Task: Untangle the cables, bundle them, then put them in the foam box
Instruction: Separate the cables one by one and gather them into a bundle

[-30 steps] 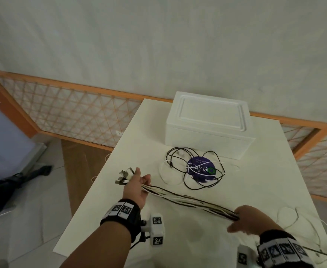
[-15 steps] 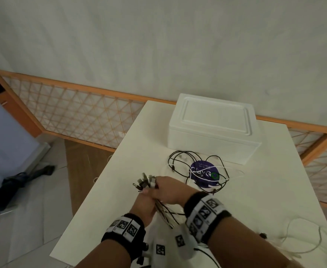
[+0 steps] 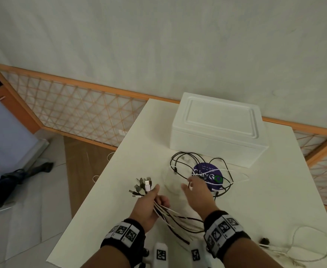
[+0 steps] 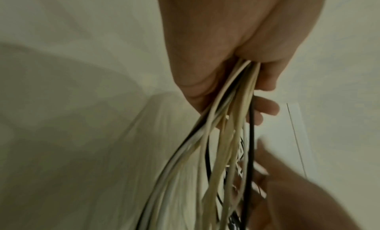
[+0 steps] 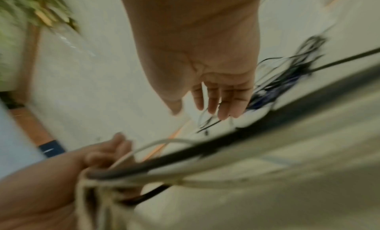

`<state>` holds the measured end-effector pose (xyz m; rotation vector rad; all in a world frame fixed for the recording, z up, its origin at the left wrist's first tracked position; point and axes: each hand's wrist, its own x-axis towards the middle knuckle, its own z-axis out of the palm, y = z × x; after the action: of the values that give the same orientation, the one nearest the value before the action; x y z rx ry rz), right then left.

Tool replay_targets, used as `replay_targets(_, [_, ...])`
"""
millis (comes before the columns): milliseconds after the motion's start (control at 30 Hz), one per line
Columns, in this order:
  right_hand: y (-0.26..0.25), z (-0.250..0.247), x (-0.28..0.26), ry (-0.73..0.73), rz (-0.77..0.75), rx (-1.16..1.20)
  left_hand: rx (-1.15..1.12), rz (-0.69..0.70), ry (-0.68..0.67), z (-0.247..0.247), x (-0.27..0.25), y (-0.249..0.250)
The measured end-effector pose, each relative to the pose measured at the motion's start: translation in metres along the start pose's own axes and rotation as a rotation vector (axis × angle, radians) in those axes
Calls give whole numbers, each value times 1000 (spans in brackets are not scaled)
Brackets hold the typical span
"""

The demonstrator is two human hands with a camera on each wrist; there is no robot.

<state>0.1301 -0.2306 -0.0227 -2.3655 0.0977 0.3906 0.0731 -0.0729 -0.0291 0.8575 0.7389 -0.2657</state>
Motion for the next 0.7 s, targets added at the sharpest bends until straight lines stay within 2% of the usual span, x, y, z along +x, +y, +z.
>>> replay_targets(133, [30, -19, 16, 164, 76, -51, -32, -9, 24, 0, 2, -3])
replay_targets(333, [17, -38, 37, 209, 45, -20, 5, 21, 41, -3, 7, -7])
replay_targets(433, [4, -39, 53, 165, 8, -61, -1, 20, 40, 0, 9, -6])
replay_targets(600, [6, -23, 77, -76, 55, -180, -20, 11, 38, 1, 15, -5])
replay_targets(700, [11, -21, 83, -34, 74, -14, 7, -10, 46, 1, 16, -4])
